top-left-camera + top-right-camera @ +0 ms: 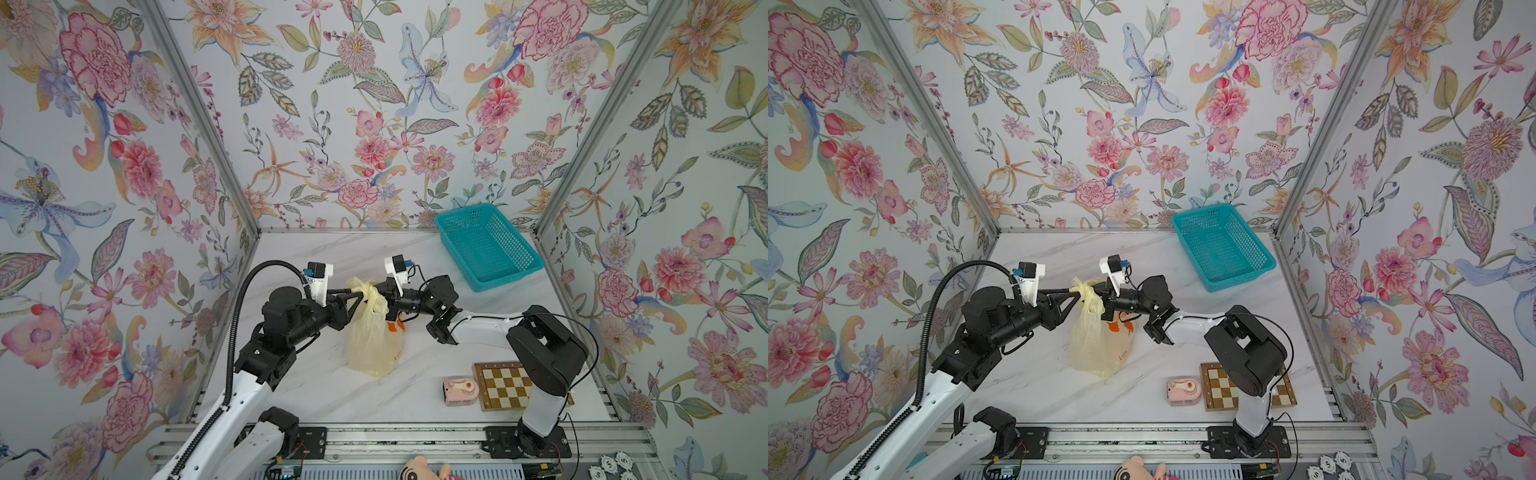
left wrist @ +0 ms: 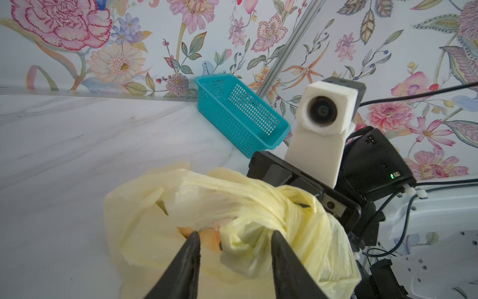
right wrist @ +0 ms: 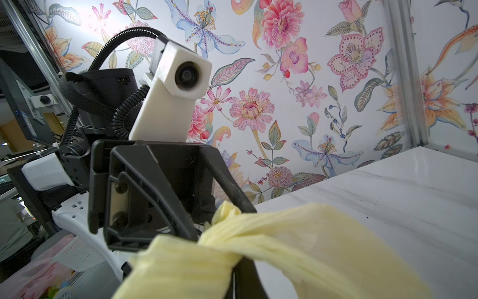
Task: Place the pears into plastic bags & tie knots
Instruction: Tie the plastic bag at the center of the board.
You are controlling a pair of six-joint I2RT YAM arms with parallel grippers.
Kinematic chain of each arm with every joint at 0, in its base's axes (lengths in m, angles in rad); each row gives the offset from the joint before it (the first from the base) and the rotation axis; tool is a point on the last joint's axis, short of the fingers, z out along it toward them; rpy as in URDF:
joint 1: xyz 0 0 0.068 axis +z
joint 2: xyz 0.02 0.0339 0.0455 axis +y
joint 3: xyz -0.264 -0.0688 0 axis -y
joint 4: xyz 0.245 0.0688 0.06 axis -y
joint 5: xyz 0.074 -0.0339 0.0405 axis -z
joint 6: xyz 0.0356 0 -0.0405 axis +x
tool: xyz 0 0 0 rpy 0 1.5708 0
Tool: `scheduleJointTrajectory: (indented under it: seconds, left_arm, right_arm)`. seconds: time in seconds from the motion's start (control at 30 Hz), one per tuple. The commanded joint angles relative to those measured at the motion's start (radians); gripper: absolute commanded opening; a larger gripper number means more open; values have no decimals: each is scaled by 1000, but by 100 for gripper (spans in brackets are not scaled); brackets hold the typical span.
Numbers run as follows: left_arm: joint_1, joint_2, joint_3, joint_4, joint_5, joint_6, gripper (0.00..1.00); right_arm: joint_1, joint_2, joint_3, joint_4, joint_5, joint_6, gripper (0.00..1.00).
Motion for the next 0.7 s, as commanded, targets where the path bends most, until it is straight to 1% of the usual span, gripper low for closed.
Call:
scheduleJointTrajectory:
  seconds: [0.0,0.1,0.17,0.23,0.27,0.33,0.37,0.43,0.47,0.6,0.67]
  left_arm:
    - [9,14,-14,54,48,-6,44]
    - [10,24,-12,54,61,3,34]
    - [11,23,-18,55,66,6,24]
    - [10,20,-21,55,71,8,16]
    - [10,22,-23,55,72,10,13]
    - [9,20,-28,53,72,13,7]
    - [9,19,-29,55,72,15,6]
    - [11,17,-32,55,71,17,3]
    - [11,16,-33,55,71,18,2]
    - [13,18,-38,60,71,20,0]
    - [14,24,-38,62,72,23,0]
  right_arm:
    - [2,-7,-6,32,-15,4,0]
    - [1,-16,-13,28,-8,2,1]
    - [0,-23,-17,17,-5,-2,7]
    - [-1,-35,-24,5,4,-12,11]
    - [-1,-42,-29,-7,12,-20,16]
    - [-3,-67,-44,-34,36,-43,18]
    - [-2,-87,-60,-52,62,-62,20]
    - [-11,-126,-87,-103,86,-89,28]
    - [-15,-152,-104,-137,98,-103,30]
    - [-31,-266,-184,-252,148,-164,35]
    - [-35,-338,-225,-344,174,-218,38]
